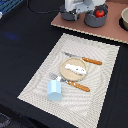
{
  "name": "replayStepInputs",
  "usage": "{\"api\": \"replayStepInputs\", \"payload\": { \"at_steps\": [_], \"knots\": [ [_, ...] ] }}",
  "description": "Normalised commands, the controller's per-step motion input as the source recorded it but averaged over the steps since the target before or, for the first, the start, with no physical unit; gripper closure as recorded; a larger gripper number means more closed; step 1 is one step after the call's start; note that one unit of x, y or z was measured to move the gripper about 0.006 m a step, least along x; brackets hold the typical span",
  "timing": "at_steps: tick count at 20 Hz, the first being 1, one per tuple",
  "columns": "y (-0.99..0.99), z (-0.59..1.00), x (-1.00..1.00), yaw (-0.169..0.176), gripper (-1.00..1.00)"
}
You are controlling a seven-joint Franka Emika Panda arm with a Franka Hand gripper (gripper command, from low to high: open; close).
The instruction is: Interact with the objects in diverse but meaningful ways.
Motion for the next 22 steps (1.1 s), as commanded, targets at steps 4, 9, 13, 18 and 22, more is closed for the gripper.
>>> {"api": "replayStepInputs", "payload": {
  "at_steps": [4,9,13,18,22],
  "knots": [
    [0.1,0.0,0.13,0.0,1.0],
    [0.1,0.0,0.11,0.0,1.0],
    [0.03,0.02,0.01,0.0,1.0],
    [0.0,0.61,-0.01,0.002,1.0],
    [-0.13,0.99,-0.09,0.0,1.0]
  ]
}}
